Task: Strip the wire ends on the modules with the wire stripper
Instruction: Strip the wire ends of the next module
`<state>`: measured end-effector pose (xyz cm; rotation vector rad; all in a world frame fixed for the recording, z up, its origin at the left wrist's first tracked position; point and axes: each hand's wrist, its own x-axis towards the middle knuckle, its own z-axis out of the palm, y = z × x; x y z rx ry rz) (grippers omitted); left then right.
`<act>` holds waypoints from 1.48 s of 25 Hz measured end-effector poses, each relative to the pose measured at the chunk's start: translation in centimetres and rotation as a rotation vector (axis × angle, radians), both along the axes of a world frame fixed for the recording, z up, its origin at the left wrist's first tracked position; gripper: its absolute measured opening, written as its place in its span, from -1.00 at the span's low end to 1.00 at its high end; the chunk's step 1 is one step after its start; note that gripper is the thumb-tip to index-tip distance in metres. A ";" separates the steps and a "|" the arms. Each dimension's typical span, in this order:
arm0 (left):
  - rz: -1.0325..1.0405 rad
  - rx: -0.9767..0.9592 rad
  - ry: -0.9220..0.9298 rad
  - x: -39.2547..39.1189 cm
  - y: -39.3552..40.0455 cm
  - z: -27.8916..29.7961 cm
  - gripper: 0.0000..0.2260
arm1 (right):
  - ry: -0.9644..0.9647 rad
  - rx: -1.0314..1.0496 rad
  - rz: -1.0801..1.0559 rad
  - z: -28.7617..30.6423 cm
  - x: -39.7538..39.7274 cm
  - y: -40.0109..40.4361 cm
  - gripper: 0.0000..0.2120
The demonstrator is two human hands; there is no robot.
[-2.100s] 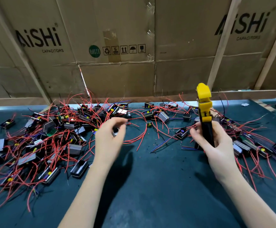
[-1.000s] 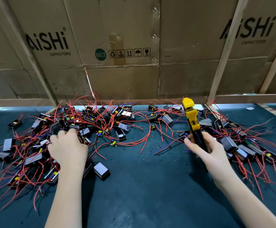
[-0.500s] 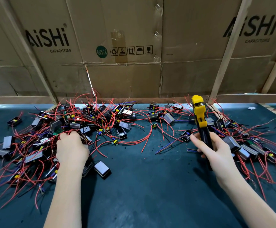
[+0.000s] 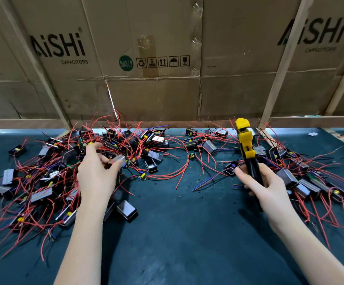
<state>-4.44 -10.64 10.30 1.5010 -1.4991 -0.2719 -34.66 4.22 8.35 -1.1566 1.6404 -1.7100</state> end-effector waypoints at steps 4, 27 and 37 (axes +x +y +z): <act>-0.292 -0.214 0.397 -2.3 0.9 0.8 -0.48 | -0.009 -0.007 -0.005 -0.1 -0.1 -0.1 -0.55; -0.917 0.254 -0.363 -8.9 5.0 -1.7 -0.76 | -0.176 0.079 0.162 0.2 0.4 -0.1 -0.47; -0.919 0.250 -0.536 -8.8 5.2 -1.5 -0.65 | -0.357 0.074 0.132 0.8 0.0 -0.2 -0.51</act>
